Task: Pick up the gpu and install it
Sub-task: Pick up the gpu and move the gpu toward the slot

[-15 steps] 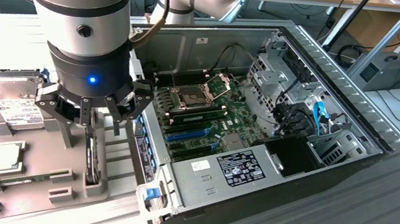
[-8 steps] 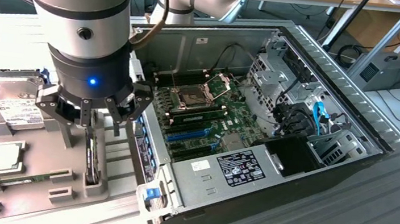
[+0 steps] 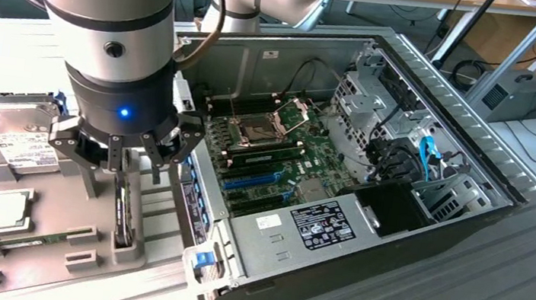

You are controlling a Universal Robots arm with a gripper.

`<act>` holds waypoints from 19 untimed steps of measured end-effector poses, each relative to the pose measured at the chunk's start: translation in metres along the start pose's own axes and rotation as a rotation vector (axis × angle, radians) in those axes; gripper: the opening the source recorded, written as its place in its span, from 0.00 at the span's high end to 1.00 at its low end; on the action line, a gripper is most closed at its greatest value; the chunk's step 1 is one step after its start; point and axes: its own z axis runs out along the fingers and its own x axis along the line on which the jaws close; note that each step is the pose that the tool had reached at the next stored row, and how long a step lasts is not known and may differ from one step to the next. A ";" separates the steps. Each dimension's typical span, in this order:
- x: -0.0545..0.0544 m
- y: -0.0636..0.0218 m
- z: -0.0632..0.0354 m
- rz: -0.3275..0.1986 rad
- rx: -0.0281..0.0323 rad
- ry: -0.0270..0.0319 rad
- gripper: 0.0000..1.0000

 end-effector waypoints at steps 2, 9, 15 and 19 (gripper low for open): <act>0.000 0.0000 0.0004 0.000 0.0000 0.0000 0.58; 0.000 -0.0001 0.0024 0.000 0.0000 0.0000 0.58; 0.000 -0.0002 0.0038 0.000 0.0000 0.0000 0.58; 0.000 -0.0002 0.0048 0.000 0.0000 0.0000 0.58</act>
